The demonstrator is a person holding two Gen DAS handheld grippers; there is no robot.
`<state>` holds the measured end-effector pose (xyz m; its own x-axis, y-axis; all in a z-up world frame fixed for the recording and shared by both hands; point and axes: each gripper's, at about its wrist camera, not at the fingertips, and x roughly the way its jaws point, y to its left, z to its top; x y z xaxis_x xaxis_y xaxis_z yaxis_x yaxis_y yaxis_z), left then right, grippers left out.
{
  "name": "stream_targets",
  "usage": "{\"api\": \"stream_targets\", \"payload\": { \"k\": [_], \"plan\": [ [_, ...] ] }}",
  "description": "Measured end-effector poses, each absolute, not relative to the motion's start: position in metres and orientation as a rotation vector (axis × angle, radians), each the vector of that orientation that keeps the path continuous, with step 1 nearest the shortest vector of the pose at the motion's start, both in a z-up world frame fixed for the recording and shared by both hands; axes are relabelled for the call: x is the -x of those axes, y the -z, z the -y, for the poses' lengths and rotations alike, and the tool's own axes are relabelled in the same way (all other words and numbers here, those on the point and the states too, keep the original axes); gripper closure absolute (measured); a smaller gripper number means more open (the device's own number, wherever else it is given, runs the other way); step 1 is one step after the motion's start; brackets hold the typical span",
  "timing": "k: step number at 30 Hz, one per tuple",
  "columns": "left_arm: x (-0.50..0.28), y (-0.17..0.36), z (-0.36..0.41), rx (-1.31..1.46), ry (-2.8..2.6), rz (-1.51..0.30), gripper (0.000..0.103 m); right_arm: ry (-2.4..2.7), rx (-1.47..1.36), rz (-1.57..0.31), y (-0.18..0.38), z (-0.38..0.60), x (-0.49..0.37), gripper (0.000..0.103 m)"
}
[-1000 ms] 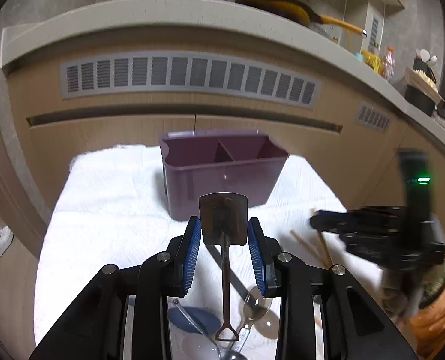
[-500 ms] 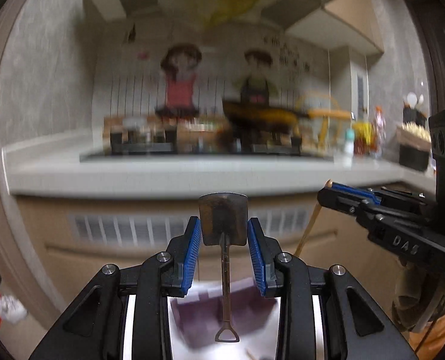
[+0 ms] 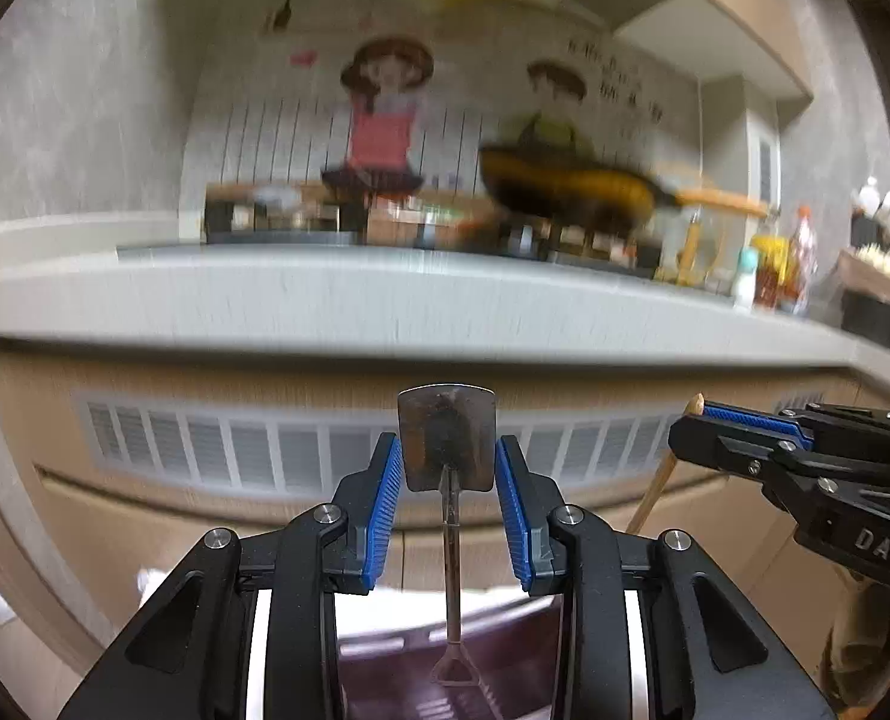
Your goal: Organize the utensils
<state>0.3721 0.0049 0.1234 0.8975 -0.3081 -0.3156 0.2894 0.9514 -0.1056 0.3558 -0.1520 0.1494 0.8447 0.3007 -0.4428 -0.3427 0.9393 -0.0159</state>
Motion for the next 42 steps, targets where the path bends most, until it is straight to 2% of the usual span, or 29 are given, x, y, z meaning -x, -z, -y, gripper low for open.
{"api": "stream_targets", "payload": {
  "k": [9,13,16,19,27,36,42],
  "plan": [
    [-0.402,-0.037,-0.004,0.096,0.318,-0.602,0.07,-0.386,0.038,-0.685,-0.06,0.148,-0.381,0.091],
    [-0.402,-0.022,-0.008,0.118,0.317,-0.638,0.068,-0.395,0.016,-0.76,-0.035,0.15,-0.386,0.091],
    [-0.395,-0.025,-0.009,0.114,0.319,-0.63,0.055,-0.384,0.024,-0.771,-0.029,0.152,-0.383,0.09],
    [-0.381,-0.037,-0.015,0.104,0.312,-0.616,0.052,-0.367,0.031,-0.757,-0.031,0.155,-0.377,0.088],
    [-0.326,-0.035,-0.027,0.068,0.306,-0.66,0.049,-0.302,0.07,-0.704,-0.043,0.163,-0.331,0.067],
    [-0.251,0.013,-0.012,-0.044,0.464,-0.815,0.049,-0.325,0.098,-0.812,0.011,0.161,-0.272,0.067],
    [-0.21,0.046,0.017,-0.227,0.65,-0.948,0.049,-0.328,0.091,-0.858,0.031,0.171,-0.242,0.067]
  ]
}}
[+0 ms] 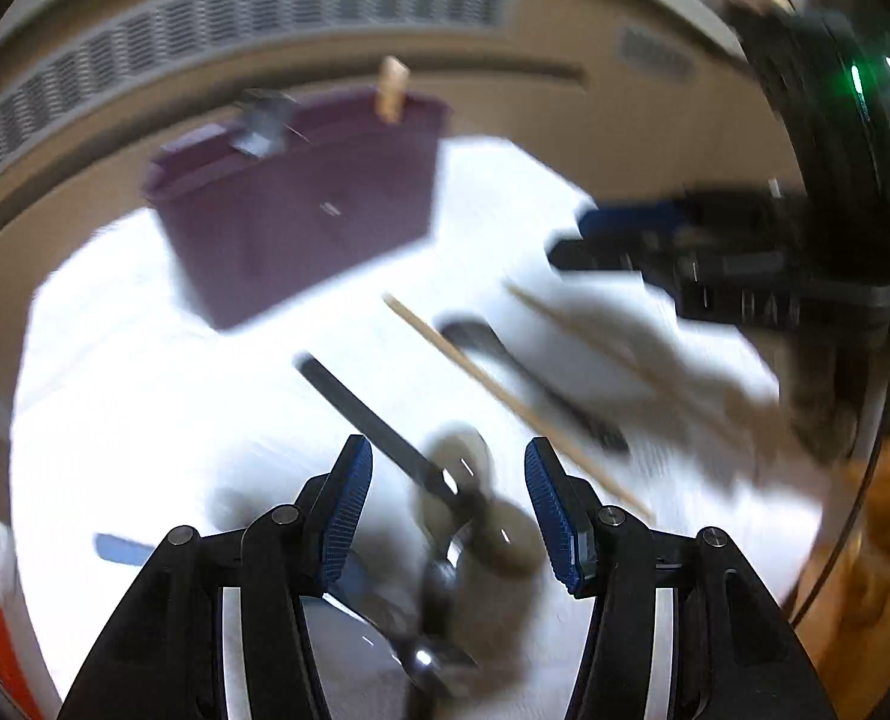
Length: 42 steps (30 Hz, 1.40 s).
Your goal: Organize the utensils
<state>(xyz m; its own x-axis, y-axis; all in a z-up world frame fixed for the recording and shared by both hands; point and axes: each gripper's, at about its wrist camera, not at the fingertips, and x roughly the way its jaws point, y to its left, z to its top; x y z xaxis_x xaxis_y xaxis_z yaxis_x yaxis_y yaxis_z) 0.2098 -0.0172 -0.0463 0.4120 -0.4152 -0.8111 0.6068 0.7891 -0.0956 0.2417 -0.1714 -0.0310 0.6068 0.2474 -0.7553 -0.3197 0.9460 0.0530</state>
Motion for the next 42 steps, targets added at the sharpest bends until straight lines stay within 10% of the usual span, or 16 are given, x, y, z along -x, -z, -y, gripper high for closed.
{"api": "stream_targets", "payload": {
  "k": [12,16,42],
  "plan": [
    [-0.223,0.077,0.037,-0.214,0.653,-1.061,0.05,-0.309,0.143,-0.911,0.05,0.19,-0.206,0.067],
    [-0.228,0.083,0.043,-0.211,0.616,-1.074,0.069,-0.304,0.131,-0.922,0.054,0.195,-0.206,0.067],
    [-0.213,0.023,-0.022,0.11,0.44,-0.788,0.069,-0.315,0.12,-1.055,0.098,0.175,-0.271,0.079]
  ]
}}
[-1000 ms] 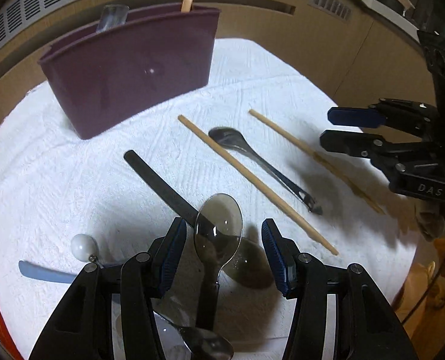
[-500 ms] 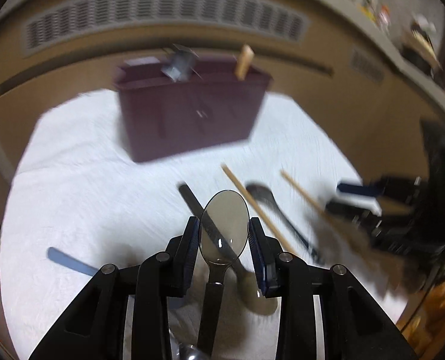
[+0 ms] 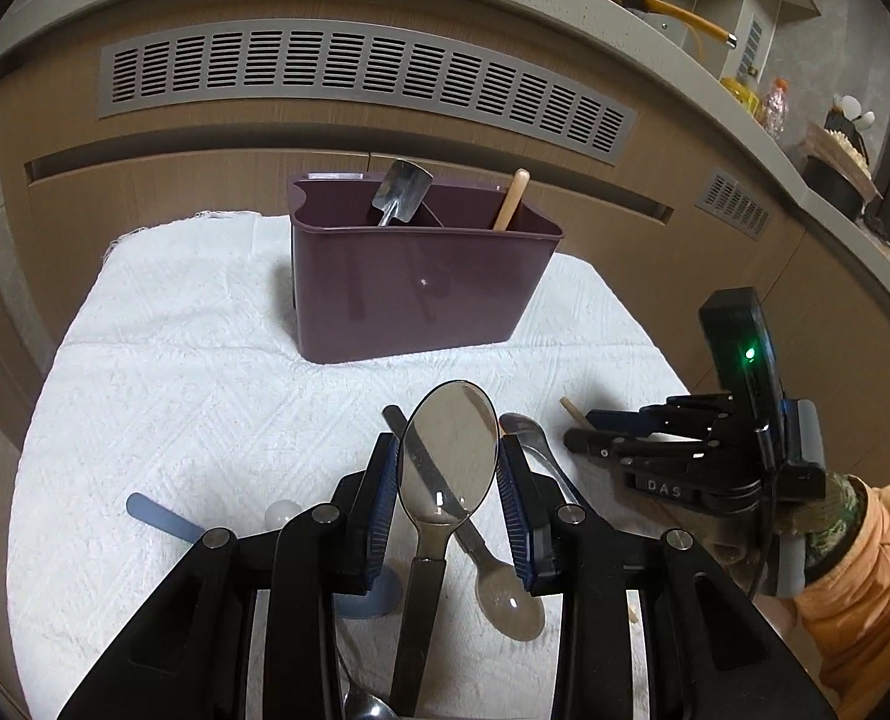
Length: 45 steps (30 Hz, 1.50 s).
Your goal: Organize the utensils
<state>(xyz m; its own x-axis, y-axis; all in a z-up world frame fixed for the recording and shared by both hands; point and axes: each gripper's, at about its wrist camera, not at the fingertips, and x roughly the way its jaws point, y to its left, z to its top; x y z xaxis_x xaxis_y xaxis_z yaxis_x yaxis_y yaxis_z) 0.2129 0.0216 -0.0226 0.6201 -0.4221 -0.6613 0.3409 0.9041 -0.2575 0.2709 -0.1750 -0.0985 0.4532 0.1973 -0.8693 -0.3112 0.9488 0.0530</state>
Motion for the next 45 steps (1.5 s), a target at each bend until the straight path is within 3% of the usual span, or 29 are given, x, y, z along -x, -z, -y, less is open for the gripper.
{"api": "stream_targets", "payload": {
  "k": [1,3,4,9,27,42,45],
  "plan": [
    [-0.213,0.024,-0.021,0.112,0.438,-0.789,0.069,-0.313,0.13,-1.055,0.099,0.174,-0.271,0.08],
    [-0.214,0.025,-0.021,0.117,0.437,-0.794,0.069,-0.312,0.125,-1.065,0.1,0.174,-0.272,0.095],
    [-0.214,0.026,-0.021,0.121,0.436,-0.796,0.069,-0.315,0.119,-1.068,0.1,0.174,-0.273,0.096],
    [-0.209,0.021,-0.022,0.122,0.426,-0.787,0.069,-0.306,0.103,-1.035,0.093,0.177,-0.263,0.097],
    [-0.173,-0.041,-0.008,0.079,0.411,-0.623,0.073,-0.408,-0.058,-0.707,-0.029,0.197,-0.208,0.097],
    [-0.172,-0.046,-0.012,0.083,0.403,-0.608,0.078,-0.446,-0.055,-0.836,-0.012,0.191,-0.225,0.097],
    [-0.17,-0.046,-0.011,0.08,0.406,-0.612,0.086,-0.428,-0.011,-0.917,0.012,0.185,-0.234,0.097]
  ]
}}
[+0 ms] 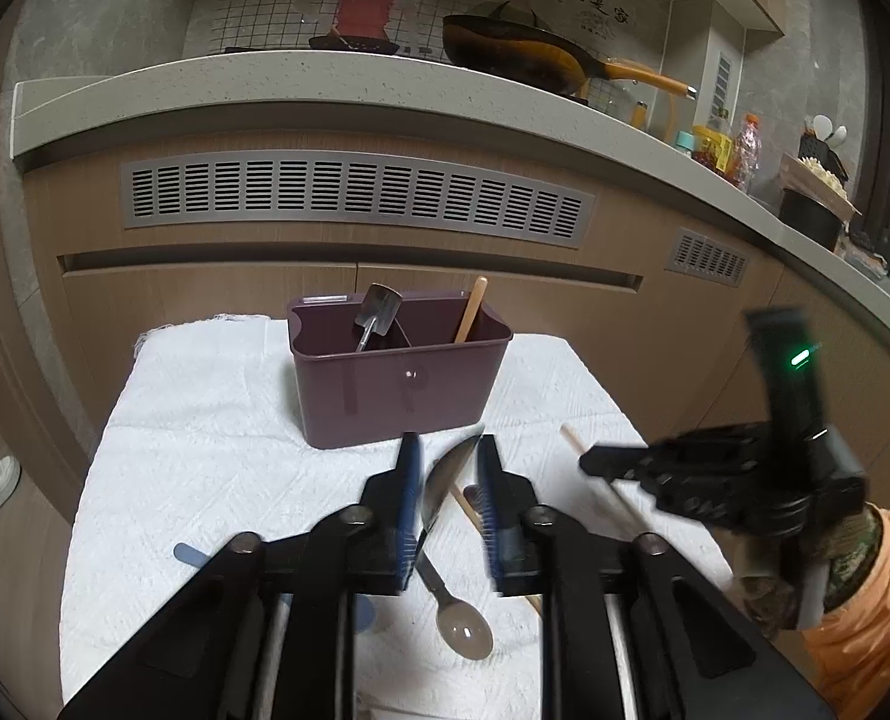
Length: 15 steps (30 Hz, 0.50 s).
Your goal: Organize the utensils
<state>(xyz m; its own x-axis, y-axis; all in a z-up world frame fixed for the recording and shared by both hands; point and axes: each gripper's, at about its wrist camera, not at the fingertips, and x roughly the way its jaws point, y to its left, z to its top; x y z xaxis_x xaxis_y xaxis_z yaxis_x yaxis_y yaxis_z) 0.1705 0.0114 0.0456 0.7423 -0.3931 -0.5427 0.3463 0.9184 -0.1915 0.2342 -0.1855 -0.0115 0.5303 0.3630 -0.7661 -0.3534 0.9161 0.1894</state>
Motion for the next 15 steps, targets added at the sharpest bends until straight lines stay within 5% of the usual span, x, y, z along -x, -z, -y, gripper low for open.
{"api": "stream_targets", "payload": {
  "k": [10,15],
  "plan": [
    [-0.179,-0.034,-0.03,0.139,0.371,-0.631,0.086,-0.357,0.08,-1.069,0.074,0.191,-0.238,0.097],
    [-0.213,-0.004,-0.067,0.259,0.252,-0.777,0.082,-0.322,0.133,-1.057,0.082,0.189,-0.237,0.097]
  ]
}}
